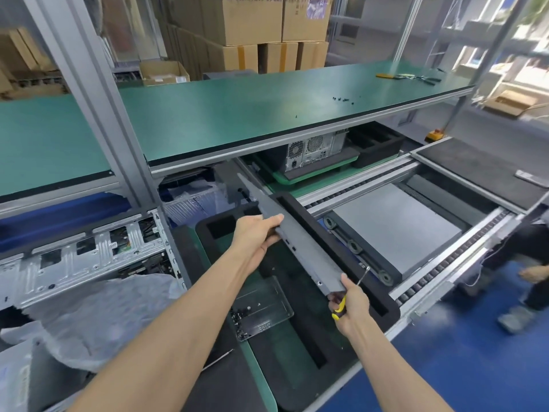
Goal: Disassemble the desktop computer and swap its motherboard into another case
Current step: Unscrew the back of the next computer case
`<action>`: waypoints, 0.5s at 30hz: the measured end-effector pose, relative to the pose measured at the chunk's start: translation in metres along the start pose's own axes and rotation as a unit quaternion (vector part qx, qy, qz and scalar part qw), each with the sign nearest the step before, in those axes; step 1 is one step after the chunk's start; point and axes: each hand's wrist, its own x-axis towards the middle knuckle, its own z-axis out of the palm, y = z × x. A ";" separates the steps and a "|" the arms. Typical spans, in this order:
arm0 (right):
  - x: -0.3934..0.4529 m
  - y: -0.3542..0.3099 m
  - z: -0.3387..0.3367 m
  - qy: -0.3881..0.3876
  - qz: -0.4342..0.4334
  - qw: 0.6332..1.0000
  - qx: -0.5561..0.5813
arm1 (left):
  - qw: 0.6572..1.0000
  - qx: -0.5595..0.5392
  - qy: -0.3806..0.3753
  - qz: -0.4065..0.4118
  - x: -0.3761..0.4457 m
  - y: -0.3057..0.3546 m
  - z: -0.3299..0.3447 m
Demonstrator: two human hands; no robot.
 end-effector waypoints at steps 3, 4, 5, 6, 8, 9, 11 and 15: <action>0.002 -0.005 -0.004 0.002 0.004 0.998 0.055 | 0.998 -0.014 -0.055 0.006 -0.003 0.005 0.020; 0.003 -0.005 -0.006 0.005 0.003 0.998 0.069 | 0.998 -0.012 -0.068 0.005 -0.004 0.006 0.026; 0.003 -0.006 -0.007 0.012 0.001 0.997 0.081 | 0.997 -0.005 -0.079 0.003 -0.006 0.006 0.031; 0.002 -0.006 -0.008 0.018 -0.003 0.996 0.092 | 0.996 0.007 -0.087 0.001 -0.007 0.006 0.036; 0.002 -0.008 -0.011 0.023 -0.006 0.994 0.110 | 0.995 0.046 -0.083 0.007 -0.008 0.006 0.046; 0.001 -0.009 -0.013 0.026 -0.005 0.993 0.115 | 0.995 0.072 -0.072 0.014 -0.008 0.007 0.050; 0.001 -0.012 -0.018 0.040 -0.009 0.992 0.120 | 0.991 0.124 -0.051 0.022 -0.008 0.006 0.058; 0.001 -0.013 -0.022 0.074 -0.025 0.991 0.108 | 0.989 0.141 -0.029 0.028 -0.010 -0.003 0.063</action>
